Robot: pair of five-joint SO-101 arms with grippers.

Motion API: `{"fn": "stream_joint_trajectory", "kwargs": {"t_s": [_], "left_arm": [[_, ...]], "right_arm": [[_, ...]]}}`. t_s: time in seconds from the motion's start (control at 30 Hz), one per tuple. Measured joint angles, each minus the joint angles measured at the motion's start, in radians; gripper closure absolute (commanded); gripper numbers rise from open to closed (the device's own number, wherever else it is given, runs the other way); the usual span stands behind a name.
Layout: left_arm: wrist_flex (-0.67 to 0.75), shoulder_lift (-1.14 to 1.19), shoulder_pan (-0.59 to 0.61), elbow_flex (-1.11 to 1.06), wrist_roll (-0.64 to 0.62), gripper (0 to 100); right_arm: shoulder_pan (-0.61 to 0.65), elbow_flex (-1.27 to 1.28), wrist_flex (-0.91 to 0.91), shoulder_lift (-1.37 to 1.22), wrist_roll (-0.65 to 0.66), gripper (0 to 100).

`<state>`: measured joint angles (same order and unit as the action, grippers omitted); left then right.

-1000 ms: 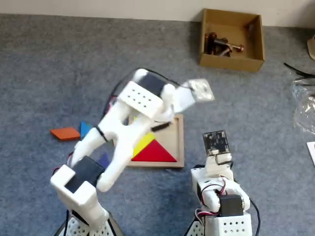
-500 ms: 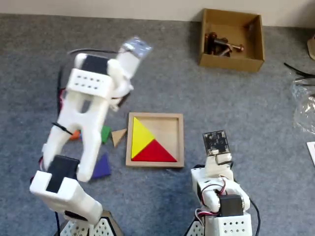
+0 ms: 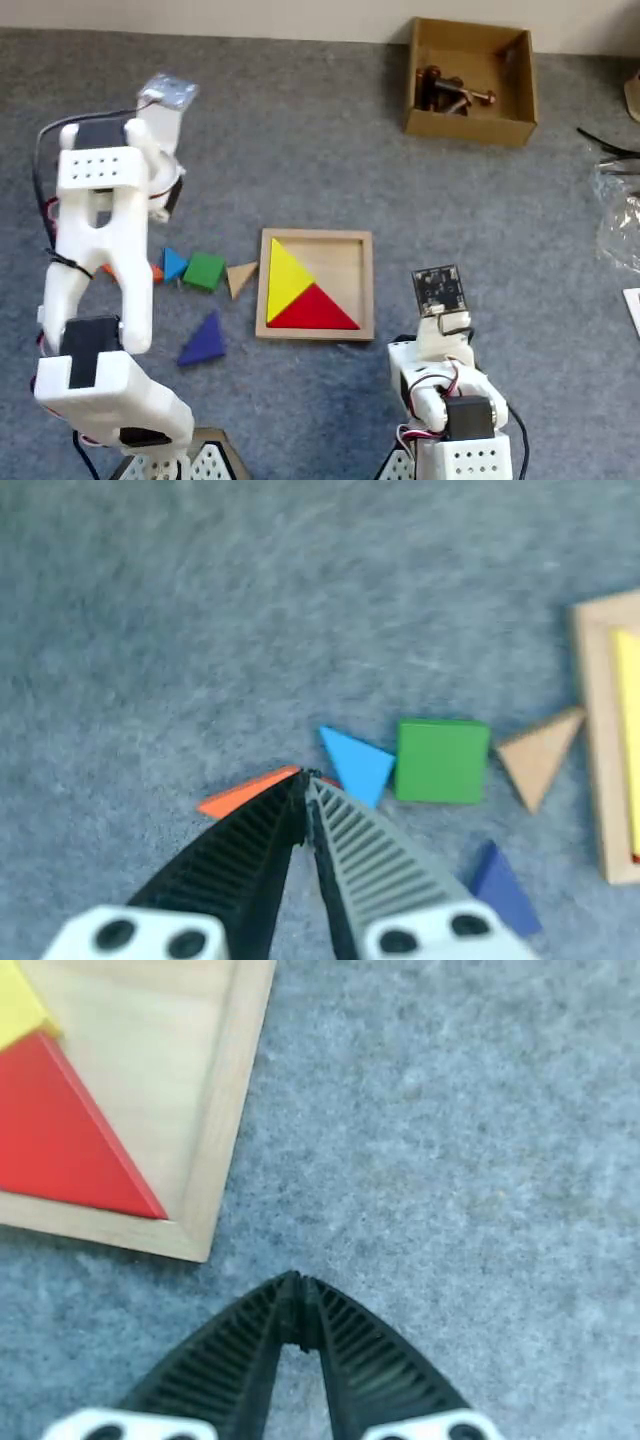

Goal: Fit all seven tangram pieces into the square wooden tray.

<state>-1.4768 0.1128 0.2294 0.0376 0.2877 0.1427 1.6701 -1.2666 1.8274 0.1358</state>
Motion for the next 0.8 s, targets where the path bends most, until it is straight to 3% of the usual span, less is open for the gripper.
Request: {"fn": "stream_joint_trajectory", "kwargs": {"t_s": [0.33, 0.6, 0.8], "left_arm": [[0.008, 0.002, -0.064, -0.207, 0.003, 100], [0.069, 0.002, -0.037, -0.219, 0.117, 100], [0.109, 0.002, 0.052, -0.219, -0.084, 100]], "right_arm": [[0.000, 0.000, 0.000, 0.000, 0.000, 99.3], [0.000, 0.000, 0.000, 0.000, 0.000, 99.3], [0.000, 0.000, 0.000, 0.000, 0.000, 99.3]]}}
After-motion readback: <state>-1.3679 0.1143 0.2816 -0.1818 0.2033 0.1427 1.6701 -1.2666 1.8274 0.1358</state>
